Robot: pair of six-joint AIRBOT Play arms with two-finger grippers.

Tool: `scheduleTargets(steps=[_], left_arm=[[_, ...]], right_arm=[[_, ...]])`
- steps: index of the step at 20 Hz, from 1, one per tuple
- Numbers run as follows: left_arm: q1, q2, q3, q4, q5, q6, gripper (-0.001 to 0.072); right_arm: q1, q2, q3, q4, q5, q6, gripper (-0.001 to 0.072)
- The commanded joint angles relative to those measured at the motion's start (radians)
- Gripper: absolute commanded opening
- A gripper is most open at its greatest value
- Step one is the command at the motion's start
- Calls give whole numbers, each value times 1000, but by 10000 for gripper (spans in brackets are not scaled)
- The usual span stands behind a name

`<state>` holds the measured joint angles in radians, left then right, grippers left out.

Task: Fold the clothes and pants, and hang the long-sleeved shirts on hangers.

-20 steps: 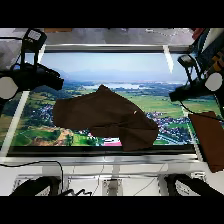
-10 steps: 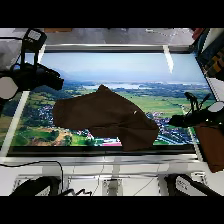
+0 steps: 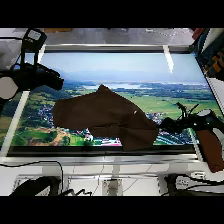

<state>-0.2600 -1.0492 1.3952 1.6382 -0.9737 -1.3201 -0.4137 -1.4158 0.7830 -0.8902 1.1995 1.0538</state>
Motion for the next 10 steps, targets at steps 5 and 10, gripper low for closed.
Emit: scheduleTargets(steps=[5,10], left_arm=[[0,0,0,-24,0,-2,208],[2,-21,-2,-26,-29,-13,208]], right_arm=[[5,-58,-2,62,-76,-49,414],[116,-70,5,82,-97,-94,229]])
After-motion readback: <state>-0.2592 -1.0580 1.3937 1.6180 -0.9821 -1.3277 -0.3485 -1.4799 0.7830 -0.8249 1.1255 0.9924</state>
